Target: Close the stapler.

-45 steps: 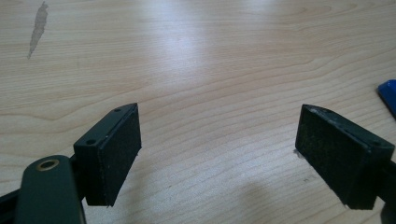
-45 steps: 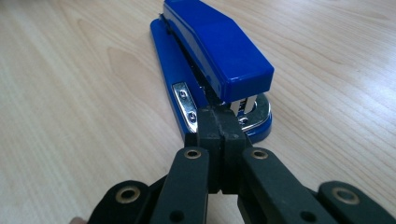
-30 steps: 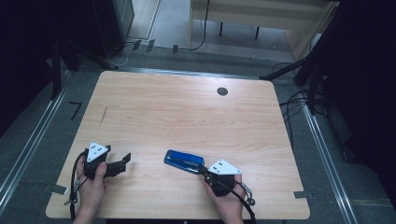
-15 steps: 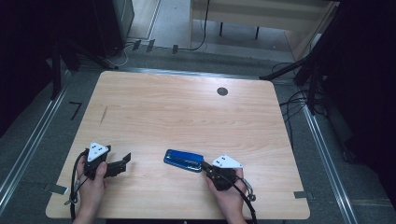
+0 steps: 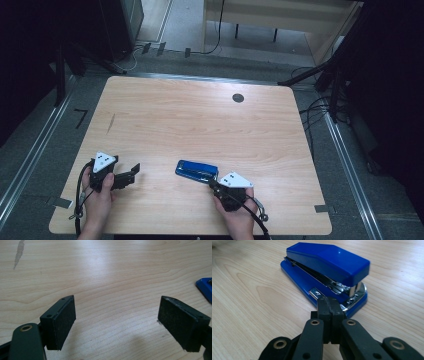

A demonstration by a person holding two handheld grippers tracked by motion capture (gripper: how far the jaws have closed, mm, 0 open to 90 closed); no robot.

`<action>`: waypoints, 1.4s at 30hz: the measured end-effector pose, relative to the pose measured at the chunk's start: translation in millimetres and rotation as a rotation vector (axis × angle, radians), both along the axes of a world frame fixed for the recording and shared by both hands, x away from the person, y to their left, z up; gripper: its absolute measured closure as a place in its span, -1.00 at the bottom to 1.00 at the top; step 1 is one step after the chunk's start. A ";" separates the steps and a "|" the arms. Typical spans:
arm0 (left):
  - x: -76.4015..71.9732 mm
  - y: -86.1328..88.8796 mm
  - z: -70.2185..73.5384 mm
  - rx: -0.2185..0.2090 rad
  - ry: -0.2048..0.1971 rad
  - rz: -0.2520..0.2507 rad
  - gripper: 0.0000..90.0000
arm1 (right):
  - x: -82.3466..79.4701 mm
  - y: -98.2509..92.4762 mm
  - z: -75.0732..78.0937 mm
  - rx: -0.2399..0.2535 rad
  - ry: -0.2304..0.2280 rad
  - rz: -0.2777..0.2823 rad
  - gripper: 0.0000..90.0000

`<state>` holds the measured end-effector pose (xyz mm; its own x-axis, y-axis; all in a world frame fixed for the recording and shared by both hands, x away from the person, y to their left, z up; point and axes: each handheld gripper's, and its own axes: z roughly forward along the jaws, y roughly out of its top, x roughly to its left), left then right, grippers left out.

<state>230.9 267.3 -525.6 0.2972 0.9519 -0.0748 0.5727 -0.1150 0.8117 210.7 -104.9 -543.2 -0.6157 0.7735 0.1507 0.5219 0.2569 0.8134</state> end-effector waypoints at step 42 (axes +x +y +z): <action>-2.7 -4.7 -0.5 0.039 0.003 -0.027 -0.66 | 22.9 15.9 0.0 -0.097 -0.036 0.054 1.00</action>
<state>228.3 262.6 -526.1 0.3226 0.9457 -0.0388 0.5712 -0.1618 0.8047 233.7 -89.0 -543.2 -0.6607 0.7487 0.0538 0.4760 0.3626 0.8012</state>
